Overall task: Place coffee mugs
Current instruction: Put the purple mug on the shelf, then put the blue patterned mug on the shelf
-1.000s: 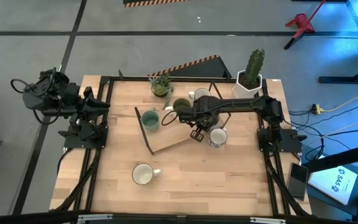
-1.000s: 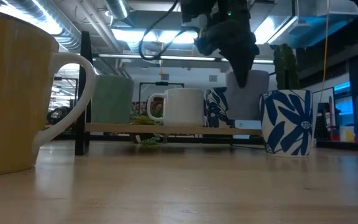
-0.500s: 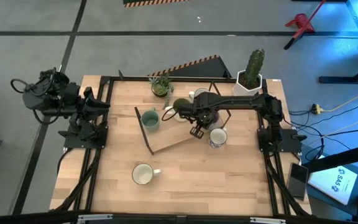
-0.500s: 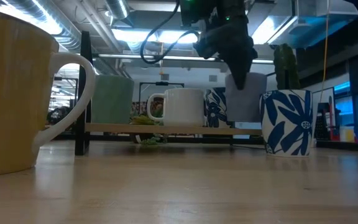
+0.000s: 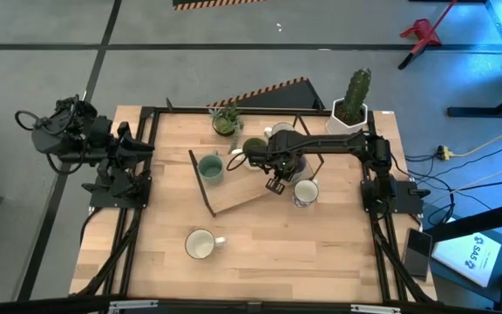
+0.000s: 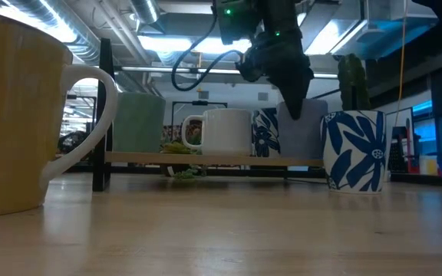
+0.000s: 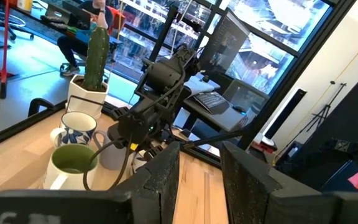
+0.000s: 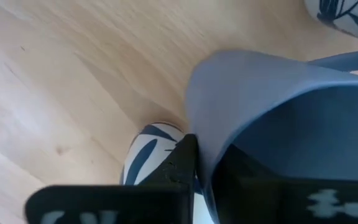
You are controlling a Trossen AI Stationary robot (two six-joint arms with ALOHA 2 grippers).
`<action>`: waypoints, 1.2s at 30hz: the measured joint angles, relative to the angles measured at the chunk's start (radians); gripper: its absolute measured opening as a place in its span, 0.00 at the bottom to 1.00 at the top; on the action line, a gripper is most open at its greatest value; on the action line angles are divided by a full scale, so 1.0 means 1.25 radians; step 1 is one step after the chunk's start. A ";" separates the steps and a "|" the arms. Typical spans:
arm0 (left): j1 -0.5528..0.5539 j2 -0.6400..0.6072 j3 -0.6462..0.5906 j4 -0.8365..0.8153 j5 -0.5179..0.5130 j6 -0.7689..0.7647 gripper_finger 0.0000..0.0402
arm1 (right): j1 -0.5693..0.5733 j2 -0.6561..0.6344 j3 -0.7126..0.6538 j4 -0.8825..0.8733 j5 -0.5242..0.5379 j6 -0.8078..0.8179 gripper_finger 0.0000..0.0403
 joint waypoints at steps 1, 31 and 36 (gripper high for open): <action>0.000 0.000 0.000 0.000 0.000 0.000 0.28 | 0.000 0.000 0.000 0.000 -0.001 0.000 0.09; 0.000 0.000 0.000 0.000 0.000 -0.001 0.28 | 0.079 -0.015 0.244 -0.085 0.067 0.001 0.42; 0.000 0.000 0.000 0.000 0.000 -0.001 0.28 | 0.190 -0.012 0.245 -0.085 0.068 0.068 0.42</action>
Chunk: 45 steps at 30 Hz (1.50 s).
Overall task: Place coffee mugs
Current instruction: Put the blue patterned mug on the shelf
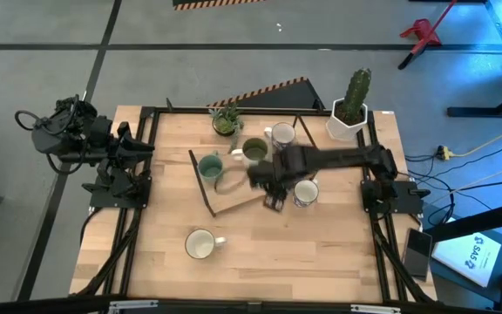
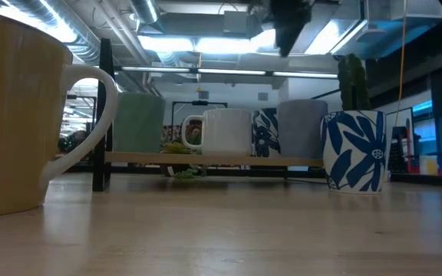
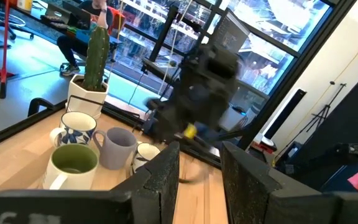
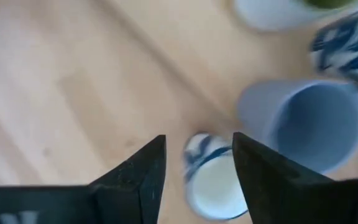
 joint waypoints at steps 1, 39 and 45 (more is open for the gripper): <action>0.000 0.000 0.000 0.000 0.000 0.000 0.28 | 0.026 -0.001 -0.011 0.000 0.000 0.017 0.42; 0.000 -0.002 0.000 0.000 0.037 -0.027 0.28 | 0.134 -0.039 -0.234 -0.001 -0.022 0.110 0.42; 0.000 -0.009 0.000 0.000 0.036 -0.033 0.28 | 0.108 -0.084 -0.245 0.002 -0.030 0.075 0.42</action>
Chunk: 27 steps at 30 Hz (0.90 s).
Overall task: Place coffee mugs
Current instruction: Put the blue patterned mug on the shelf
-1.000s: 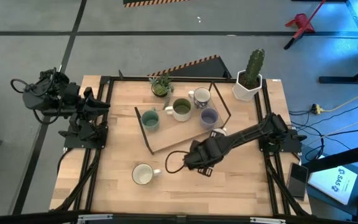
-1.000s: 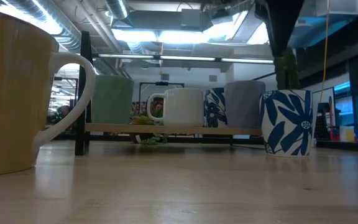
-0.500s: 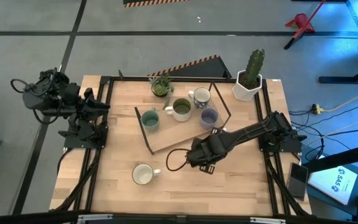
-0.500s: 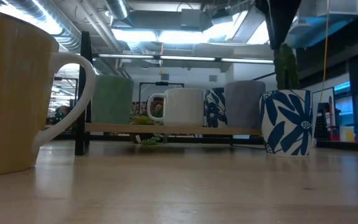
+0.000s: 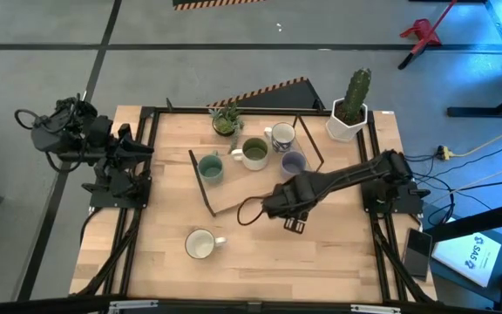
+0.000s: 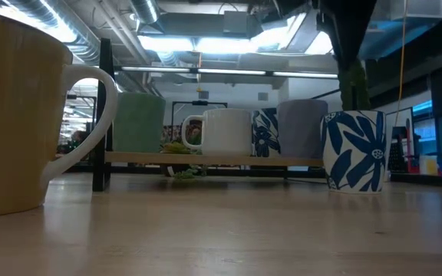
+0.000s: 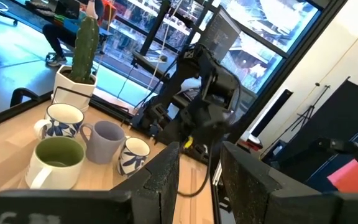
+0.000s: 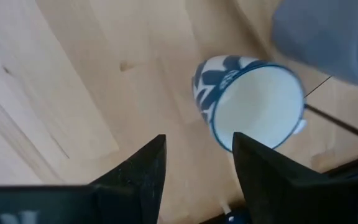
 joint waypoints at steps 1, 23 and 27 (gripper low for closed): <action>0.000 -0.003 0.000 -0.001 0.001 0.000 0.28 | -0.005 -0.008 0.000 0.002 0.003 -0.008 0.42; 0.000 -0.051 0.000 -0.001 -0.004 -0.008 0.28 | -0.057 -0.165 -0.113 0.002 -0.075 -0.183 0.42; 0.000 -0.051 0.000 -0.002 -0.003 -0.008 0.28 | -0.042 -0.279 -0.286 0.121 -0.095 -0.100 0.42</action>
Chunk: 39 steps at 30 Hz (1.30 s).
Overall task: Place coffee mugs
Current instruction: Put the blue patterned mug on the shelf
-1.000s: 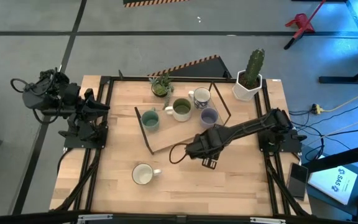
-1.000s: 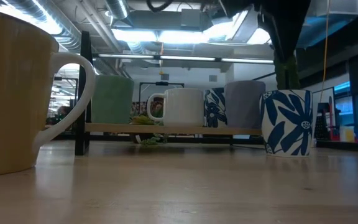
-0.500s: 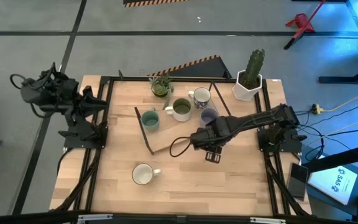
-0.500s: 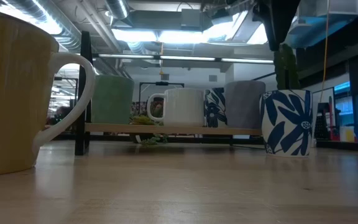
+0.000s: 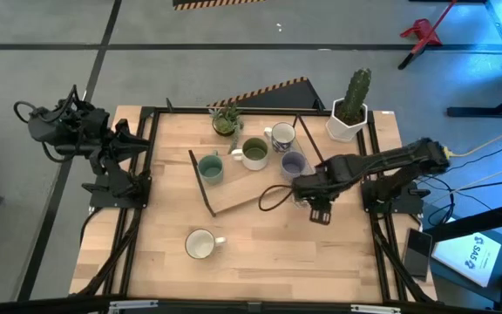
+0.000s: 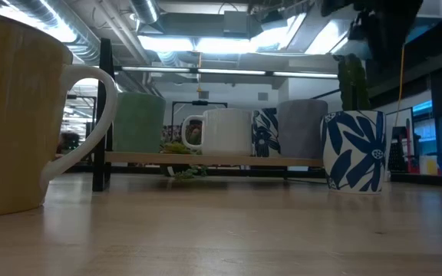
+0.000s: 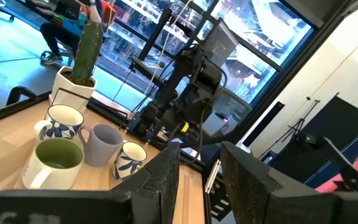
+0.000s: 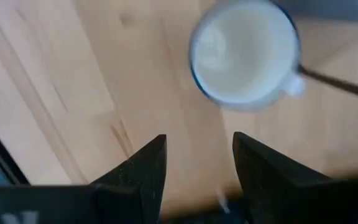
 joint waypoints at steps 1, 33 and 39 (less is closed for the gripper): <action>0.000 0.000 0.000 0.000 0.000 0.000 0.28 | 0.003 -0.022 -0.038 0.065 0.000 0.007 0.42; 0.000 0.000 0.000 0.000 -0.038 0.021 0.28 | -0.025 0.114 -0.174 0.279 0.014 -0.084 0.04; 0.000 0.001 0.000 0.000 -0.018 0.021 0.28 | 0.001 0.105 -0.143 0.285 -0.021 -0.021 0.02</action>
